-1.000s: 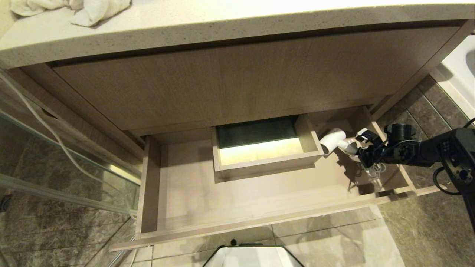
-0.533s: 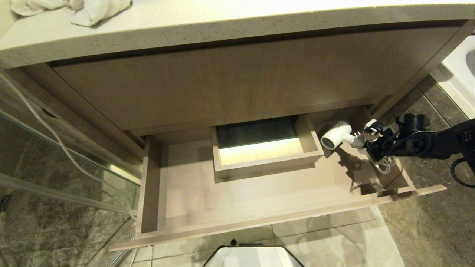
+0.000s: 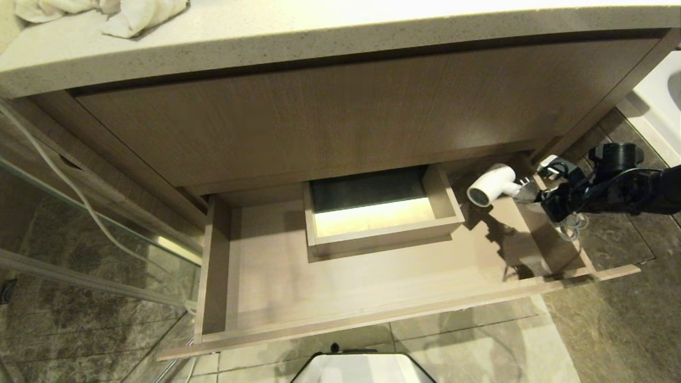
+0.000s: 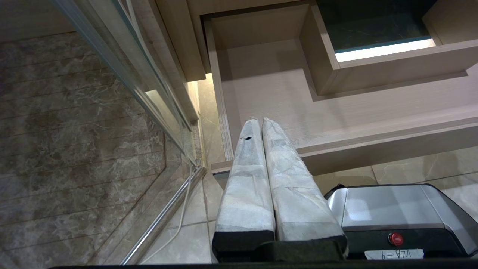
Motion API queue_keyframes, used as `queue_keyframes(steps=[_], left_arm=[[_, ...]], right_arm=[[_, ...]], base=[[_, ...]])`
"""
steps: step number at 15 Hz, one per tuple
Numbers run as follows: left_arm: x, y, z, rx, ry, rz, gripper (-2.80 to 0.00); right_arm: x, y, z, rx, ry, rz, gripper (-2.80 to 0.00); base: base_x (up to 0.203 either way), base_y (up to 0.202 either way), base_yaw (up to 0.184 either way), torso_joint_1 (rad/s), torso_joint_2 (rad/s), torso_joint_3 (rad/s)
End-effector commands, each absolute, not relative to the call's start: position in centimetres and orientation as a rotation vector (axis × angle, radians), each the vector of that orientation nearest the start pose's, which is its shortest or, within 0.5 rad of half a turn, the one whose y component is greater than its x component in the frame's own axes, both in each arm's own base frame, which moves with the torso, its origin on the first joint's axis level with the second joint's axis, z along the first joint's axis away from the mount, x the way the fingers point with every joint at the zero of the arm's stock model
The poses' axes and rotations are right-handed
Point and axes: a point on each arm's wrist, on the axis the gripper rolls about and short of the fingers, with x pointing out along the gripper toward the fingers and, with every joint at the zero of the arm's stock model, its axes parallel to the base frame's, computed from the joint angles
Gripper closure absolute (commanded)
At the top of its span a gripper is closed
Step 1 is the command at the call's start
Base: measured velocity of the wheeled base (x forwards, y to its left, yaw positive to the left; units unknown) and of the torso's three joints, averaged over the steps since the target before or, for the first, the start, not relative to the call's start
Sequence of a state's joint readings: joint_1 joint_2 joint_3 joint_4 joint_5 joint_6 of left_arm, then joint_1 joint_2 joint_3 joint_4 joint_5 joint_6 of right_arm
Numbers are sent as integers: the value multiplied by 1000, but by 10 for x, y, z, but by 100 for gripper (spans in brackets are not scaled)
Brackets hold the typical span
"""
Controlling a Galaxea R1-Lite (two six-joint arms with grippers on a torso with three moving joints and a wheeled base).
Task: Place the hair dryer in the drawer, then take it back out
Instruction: Take the hairdryer out, then place it on the countertop
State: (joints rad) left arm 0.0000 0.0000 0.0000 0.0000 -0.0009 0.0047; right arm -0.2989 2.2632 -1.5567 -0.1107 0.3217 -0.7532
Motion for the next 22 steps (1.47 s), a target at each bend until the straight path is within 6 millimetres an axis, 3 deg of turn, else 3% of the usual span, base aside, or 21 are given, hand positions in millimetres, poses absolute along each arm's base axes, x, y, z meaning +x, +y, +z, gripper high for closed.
queue_keyframes(steps=[1, 13, 16, 19, 22], left_arm=[[-23, 0, 75, 5, 0, -1, 0], [-23, 0, 75, 5, 0, -2, 0], [-23, 0, 75, 5, -1, -1, 0], [-23, 0, 75, 5, 0, -2, 0], [-23, 0, 75, 5, 0, -2, 0]], right_arm=[[409, -120, 159, -563, 502, 221, 0], [276, -98, 262, -594, 413, 121, 0], [264, -97, 263, -587, 428, 113, 0], [210, -79, 289, -613, 369, 76, 0], [177, -67, 298, -619, 357, 61, 0]], base=[[0, 0, 0, 0, 0, 0], [0, 0, 0, 0, 0, 0], [0, 0, 0, 0, 0, 0], [0, 0, 0, 0, 0, 0], [0, 0, 0, 82, -189, -70]])
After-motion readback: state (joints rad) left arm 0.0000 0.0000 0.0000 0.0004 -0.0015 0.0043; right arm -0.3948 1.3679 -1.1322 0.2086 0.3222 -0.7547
